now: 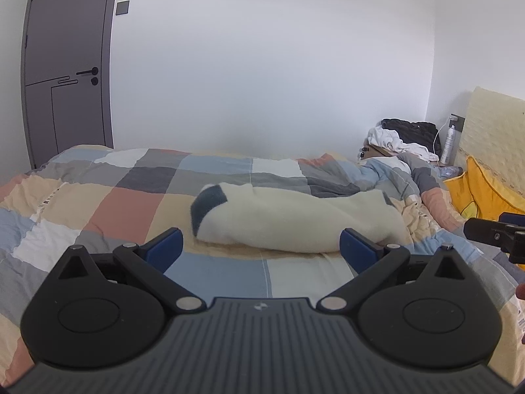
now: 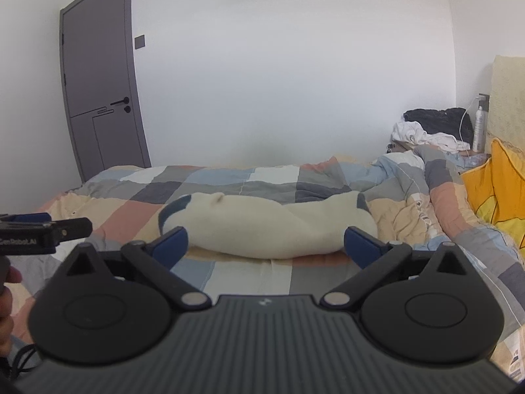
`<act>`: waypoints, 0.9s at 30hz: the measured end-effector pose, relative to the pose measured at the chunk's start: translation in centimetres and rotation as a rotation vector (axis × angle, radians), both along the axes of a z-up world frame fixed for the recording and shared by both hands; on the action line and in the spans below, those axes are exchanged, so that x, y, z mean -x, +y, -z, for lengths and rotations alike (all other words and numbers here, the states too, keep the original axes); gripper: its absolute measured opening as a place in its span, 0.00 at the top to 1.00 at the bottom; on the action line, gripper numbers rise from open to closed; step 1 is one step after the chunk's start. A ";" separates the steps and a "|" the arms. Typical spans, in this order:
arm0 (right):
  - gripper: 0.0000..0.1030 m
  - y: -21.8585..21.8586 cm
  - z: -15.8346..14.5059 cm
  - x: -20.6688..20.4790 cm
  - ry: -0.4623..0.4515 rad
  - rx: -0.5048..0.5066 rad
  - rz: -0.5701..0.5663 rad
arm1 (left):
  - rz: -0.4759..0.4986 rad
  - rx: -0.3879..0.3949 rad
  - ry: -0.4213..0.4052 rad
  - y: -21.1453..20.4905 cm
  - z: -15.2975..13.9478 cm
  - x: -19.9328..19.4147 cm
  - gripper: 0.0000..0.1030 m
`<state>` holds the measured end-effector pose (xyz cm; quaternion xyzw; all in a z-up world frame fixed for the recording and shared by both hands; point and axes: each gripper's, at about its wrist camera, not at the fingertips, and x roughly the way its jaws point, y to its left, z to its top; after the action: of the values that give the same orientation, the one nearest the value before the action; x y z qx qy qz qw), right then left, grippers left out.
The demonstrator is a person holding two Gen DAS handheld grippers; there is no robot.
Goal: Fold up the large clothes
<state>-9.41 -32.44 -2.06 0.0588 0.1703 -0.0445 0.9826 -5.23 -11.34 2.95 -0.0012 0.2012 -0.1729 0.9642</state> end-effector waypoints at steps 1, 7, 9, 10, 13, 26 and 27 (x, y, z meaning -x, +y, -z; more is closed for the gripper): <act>0.00 -0.1 0.2 0.0 0.000 -0.007 -0.004 | -0.002 -0.004 0.000 -0.1 0.0 0.0 0.00; 0.00 -0.1 0.6 -0.4 0.022 -0.022 -0.008 | -0.009 -0.011 0.005 -0.1 0.1 -0.1 0.00; 0.00 -0.2 0.8 -0.4 0.029 -0.029 -0.011 | -0.012 -0.015 0.007 -0.2 0.1 -0.2 0.00; 0.00 -0.2 0.9 -0.5 0.035 -0.032 -0.012 | -0.015 -0.018 0.008 -0.2 0.1 -0.2 0.00; 0.00 -0.1 1.1 -0.6 0.042 -0.031 -0.013 | -0.020 -0.020 0.009 -0.1 0.1 -0.3 0.00; 0.00 0.4 0.5 -0.6 0.032 -0.025 -0.014 | -0.016 -0.003 0.024 0.0 0.2 -0.2 0.00; 0.00 0.5 0.5 -0.6 0.030 -0.029 -0.015 | -0.015 -0.003 0.024 0.1 0.2 -0.2 0.00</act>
<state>-8.79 -31.96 -2.55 0.0713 0.1859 -0.0354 0.9793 -5.05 -11.24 2.71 -0.0037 0.2131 -0.1651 0.9630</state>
